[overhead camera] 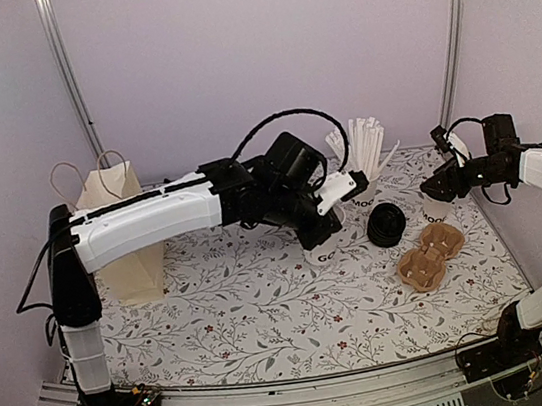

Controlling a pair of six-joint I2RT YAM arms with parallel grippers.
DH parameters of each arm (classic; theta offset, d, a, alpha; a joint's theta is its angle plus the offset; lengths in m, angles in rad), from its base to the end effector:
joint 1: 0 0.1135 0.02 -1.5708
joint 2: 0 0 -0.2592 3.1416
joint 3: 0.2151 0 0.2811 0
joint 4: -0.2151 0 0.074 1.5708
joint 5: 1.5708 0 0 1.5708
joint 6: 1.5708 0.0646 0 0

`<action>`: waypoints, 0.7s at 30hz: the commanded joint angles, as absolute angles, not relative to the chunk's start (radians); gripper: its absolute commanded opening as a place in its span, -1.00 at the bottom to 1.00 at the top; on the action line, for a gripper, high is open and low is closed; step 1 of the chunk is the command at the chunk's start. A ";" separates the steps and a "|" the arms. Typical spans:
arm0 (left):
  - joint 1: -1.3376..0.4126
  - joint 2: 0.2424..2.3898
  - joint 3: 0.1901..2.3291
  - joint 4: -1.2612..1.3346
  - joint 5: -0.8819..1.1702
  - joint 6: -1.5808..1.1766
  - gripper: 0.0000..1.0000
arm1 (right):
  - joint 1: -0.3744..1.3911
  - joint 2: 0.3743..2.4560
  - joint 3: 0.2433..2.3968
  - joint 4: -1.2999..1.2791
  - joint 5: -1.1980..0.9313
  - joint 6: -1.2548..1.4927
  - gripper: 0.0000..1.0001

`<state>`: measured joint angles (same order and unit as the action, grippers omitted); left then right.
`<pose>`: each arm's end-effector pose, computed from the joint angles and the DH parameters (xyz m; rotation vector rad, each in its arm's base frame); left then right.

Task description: Pack the takeout coffee

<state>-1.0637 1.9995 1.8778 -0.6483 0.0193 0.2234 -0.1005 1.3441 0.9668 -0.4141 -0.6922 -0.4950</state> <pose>0.2452 -0.4439 0.2790 1.4375 1.9003 -0.4324 0.3286 0.0083 0.2327 -0.7395 2.0625 0.4861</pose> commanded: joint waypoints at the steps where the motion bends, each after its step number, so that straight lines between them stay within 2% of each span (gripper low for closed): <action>1: -1.088 2.001 1.795 -0.588 0.008 0.194 -1.00 | -0.104 1.358 0.960 -0.430 -0.717 -0.505 0.59; 14: -1.108 1.917 1.506 -0.334 -0.056 0.114 -1.00 | -0.104 1.373 0.959 -0.434 -0.719 -0.508 0.59; 21: -1.108 1.877 1.432 -0.253 -0.029 0.076 -1.00 | -0.104 1.379 0.957 -0.434 -0.720 -0.509 0.58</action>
<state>-1.0962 1.9316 1.4612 -0.3576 -0.0418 0.1143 -0.1005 1.3636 0.9668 -0.4259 -0.6987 -0.4980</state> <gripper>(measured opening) 0.024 0.793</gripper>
